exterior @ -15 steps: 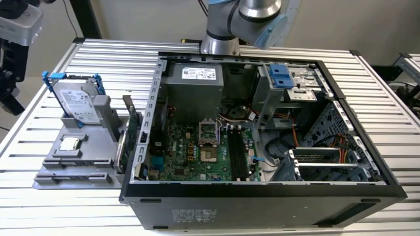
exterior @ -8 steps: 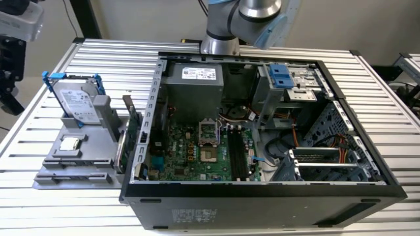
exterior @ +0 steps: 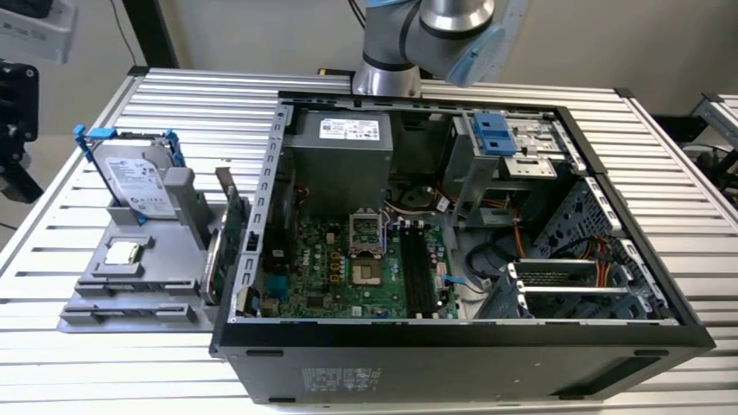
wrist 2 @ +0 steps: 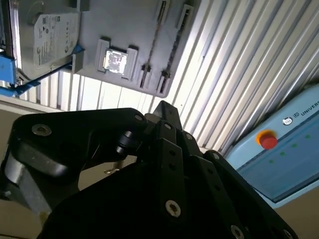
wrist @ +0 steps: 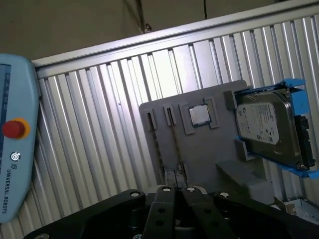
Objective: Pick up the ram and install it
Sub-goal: 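Pick up the ram and move it above insertion slot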
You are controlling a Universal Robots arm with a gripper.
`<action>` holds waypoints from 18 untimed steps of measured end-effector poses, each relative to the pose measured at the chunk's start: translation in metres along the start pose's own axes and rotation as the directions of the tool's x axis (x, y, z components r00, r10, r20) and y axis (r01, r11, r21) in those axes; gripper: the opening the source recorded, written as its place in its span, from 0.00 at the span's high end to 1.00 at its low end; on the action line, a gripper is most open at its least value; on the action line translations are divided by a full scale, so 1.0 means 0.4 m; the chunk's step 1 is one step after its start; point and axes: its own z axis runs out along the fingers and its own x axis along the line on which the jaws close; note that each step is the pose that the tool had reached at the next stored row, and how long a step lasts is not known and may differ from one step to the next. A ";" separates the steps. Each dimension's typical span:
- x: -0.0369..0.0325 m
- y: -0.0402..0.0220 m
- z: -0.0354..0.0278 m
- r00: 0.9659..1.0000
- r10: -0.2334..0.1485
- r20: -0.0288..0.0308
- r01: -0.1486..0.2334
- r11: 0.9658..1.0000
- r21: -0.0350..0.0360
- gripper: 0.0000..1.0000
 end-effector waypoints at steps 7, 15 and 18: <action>0.000 0.000 0.004 0.996 -0.087 -0.012 0.087 0.996 0.025 1.00; 0.000 0.000 0.008 0.993 -0.120 -0.013 0.121 0.992 0.039 1.00; 0.000 0.000 0.008 0.993 -0.120 -0.013 0.121 0.992 0.039 1.00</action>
